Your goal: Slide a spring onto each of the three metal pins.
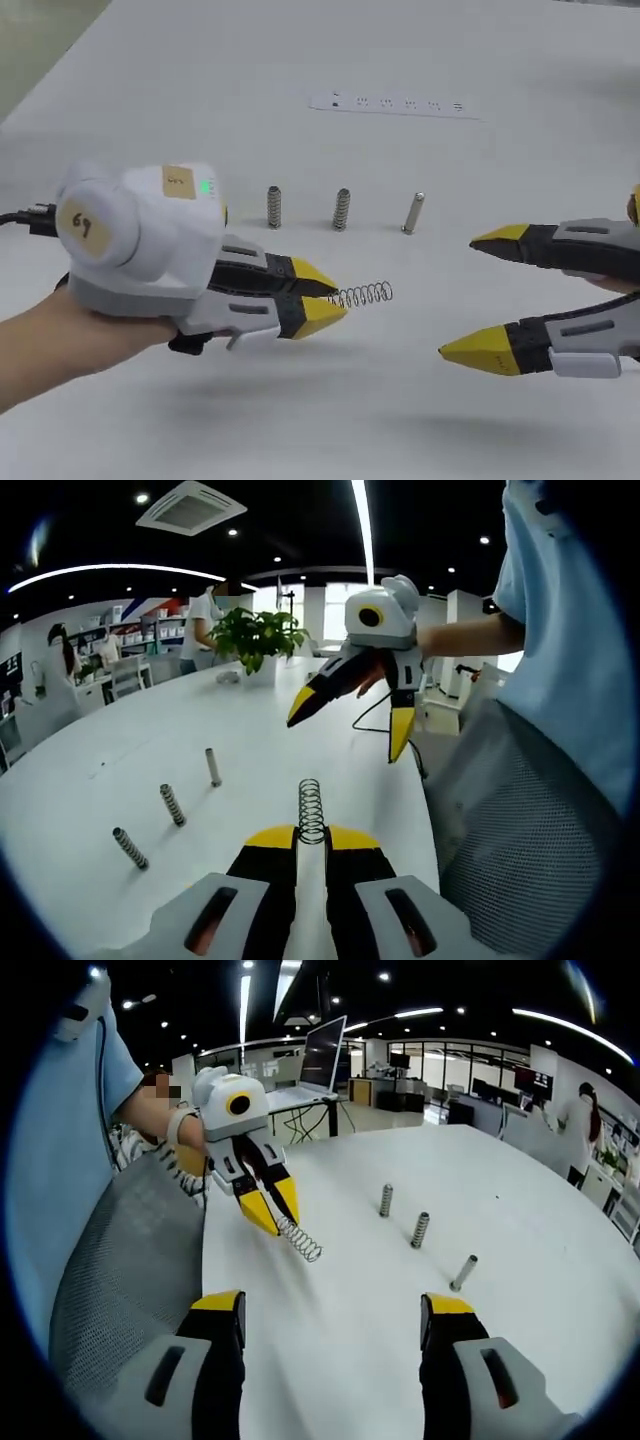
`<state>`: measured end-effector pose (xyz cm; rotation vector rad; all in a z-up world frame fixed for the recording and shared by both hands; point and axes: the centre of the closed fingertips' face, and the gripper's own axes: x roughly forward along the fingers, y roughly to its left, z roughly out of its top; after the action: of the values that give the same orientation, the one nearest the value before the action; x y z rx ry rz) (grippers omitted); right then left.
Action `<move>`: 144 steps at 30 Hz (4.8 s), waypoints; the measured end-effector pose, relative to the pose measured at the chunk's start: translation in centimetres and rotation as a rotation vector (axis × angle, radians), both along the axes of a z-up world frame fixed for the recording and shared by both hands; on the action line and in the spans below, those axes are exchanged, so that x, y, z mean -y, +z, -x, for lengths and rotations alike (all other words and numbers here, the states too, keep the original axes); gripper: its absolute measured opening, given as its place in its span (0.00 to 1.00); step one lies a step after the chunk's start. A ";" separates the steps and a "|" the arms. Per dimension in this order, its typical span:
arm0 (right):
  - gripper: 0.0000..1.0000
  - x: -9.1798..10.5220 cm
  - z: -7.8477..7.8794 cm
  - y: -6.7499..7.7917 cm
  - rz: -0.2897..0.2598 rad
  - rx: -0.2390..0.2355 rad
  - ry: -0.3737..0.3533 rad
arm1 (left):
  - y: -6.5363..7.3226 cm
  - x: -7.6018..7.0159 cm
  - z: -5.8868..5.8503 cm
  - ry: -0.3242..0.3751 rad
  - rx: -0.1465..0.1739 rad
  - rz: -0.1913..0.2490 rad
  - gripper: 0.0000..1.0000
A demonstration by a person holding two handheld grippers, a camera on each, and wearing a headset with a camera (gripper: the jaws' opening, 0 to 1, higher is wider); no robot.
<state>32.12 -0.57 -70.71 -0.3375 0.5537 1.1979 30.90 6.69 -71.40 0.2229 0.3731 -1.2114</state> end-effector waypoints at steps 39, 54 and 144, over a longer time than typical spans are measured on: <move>0.20 -5.4 2.5 -0.8 0.172 0.027 0.494 | 0.6 -0.4 1.7 0.014 -0.005 0.005 0.02; 0.09 -6.0 2.6 -1.0 0.182 0.044 0.530 | 0.5 -0.7 1.9 0.017 -0.012 0.006 0.02; 0.11 -8.1 3.8 1.5 0.312 0.042 0.658 | 1.0 0.4 1.3 0.031 0.009 0.052 0.02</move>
<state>28.32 7.50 -69.20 -0.8551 0.6147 1.7318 29.61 6.28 -70.38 0.1766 0.3359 -1.1874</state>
